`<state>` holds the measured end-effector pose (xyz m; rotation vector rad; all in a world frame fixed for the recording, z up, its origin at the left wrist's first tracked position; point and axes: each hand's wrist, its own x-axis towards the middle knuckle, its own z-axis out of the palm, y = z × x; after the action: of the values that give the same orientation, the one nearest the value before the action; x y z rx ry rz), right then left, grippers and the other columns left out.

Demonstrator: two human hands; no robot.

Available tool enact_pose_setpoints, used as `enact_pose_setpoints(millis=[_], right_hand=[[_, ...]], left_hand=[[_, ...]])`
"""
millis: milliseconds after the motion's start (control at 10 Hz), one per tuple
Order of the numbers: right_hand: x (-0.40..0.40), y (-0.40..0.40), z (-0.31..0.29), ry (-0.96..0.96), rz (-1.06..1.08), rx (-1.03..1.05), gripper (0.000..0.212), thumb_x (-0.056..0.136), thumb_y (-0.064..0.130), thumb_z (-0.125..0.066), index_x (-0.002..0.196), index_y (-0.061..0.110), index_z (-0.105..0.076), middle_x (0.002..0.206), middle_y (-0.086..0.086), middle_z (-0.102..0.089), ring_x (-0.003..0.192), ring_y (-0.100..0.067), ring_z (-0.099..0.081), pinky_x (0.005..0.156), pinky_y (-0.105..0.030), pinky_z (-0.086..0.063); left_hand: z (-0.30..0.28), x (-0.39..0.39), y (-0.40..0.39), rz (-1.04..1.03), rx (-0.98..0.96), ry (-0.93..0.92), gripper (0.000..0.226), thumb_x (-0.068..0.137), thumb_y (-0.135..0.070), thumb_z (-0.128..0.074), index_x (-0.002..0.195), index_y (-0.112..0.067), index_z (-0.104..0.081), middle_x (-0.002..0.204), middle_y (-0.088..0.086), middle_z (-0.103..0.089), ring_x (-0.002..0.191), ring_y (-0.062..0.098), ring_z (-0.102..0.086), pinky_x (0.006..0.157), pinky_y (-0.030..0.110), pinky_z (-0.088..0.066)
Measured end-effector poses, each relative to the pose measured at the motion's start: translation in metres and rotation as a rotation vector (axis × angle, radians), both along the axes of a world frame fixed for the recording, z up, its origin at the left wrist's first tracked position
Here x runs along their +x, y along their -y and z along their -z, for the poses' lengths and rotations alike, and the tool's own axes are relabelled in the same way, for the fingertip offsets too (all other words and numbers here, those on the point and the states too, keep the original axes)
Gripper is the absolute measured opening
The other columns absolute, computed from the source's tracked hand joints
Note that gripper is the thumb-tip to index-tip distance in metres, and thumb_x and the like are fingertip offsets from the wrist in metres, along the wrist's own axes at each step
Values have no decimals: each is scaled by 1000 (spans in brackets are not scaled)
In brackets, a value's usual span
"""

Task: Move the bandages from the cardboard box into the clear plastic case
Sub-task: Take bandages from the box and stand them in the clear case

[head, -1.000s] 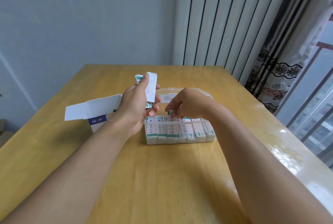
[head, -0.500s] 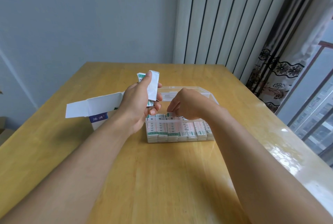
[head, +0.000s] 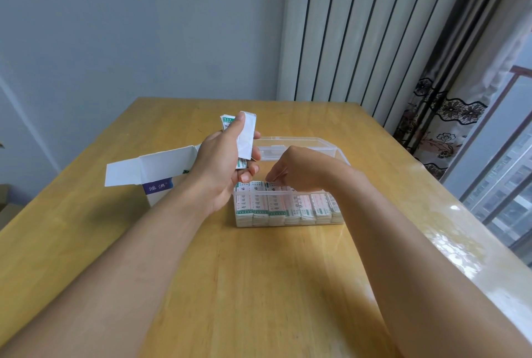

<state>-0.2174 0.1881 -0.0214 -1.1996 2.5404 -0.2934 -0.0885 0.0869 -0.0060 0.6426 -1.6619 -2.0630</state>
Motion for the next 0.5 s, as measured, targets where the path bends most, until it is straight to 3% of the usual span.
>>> enact_pose_setpoints(millis=[300, 400, 500], right_hand=[[4, -2, -7, 12, 20, -14, 39, 98, 5, -54, 130, 23, -67, 120, 4, -72, 109, -17, -66, 99, -35, -52], [-1, -6, -11, -55, 93, -30, 24, 95, 13, -64, 115, 20, -75, 103, 4, -76, 96, -20, -70, 85, -36, -58], [-2, -8, -15, -67, 156, 88, 19, 92, 27, -70, 106, 15, -76, 90, -4, -76, 92, -27, -71, 84, -42, -60]], left_hand=[[0, 0, 0, 3, -9, 5, 44, 105, -47, -45, 104, -8, -66, 64, 2, -59, 47, 12, -49, 37, 19, -34], [0, 0, 0, 3, -14, 11, 44, 105, -48, -45, 104, -9, -67, 66, 3, -59, 48, 12, -50, 38, 19, -35], [0, 0, 1, 5, -15, 11, 44, 105, -48, -45, 104, -9, -67, 68, 4, -59, 48, 12, -50, 37, 19, -35]])
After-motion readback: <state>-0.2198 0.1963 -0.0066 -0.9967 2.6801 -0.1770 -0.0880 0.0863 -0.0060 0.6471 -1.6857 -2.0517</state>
